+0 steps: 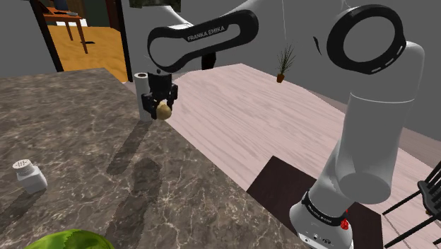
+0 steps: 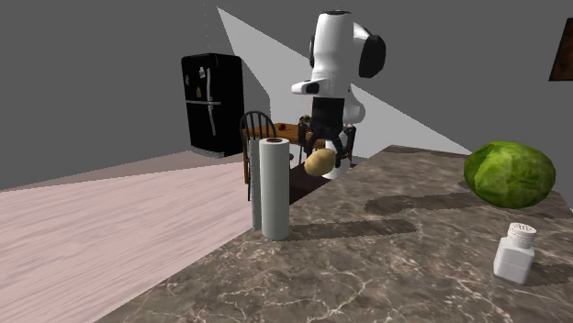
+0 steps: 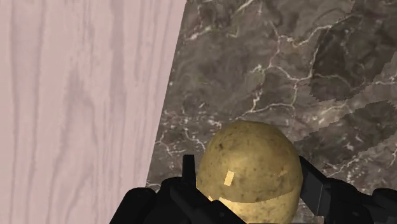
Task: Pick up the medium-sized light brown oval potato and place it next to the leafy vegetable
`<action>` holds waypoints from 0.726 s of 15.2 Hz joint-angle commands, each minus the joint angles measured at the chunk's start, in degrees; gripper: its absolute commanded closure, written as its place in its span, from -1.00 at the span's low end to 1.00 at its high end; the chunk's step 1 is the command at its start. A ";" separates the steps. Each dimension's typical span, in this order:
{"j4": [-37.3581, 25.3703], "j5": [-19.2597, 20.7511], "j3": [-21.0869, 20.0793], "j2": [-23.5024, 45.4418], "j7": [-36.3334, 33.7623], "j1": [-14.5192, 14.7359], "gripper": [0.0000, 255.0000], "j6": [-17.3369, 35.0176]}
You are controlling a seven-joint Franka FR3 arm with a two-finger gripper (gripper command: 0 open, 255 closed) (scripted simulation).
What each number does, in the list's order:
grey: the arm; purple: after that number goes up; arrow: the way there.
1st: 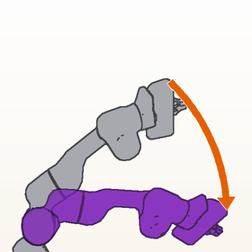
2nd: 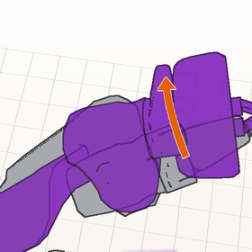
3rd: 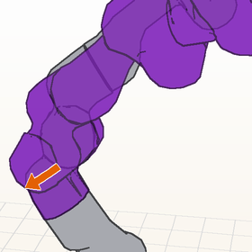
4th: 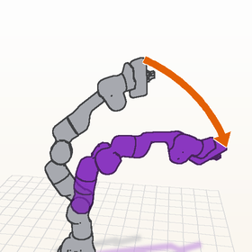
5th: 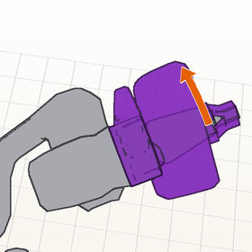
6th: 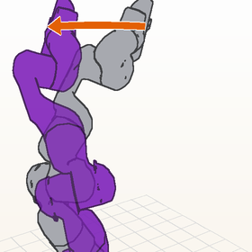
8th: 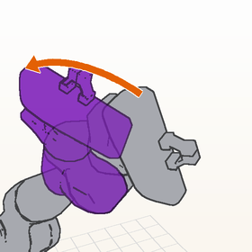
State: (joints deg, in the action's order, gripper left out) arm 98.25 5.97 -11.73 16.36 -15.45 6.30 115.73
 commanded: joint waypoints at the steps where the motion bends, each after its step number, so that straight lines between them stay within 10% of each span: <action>1: -1.01 -0.12 -0.04 -0.33 0.11 0.00 1.00 -1.36; 11: -6.98 -0.60 -0.21 -1.61 0.65 0.06 1.00 -8.56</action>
State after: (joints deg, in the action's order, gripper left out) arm 91.76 5.45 -11.95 15.00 -14.95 6.42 107.91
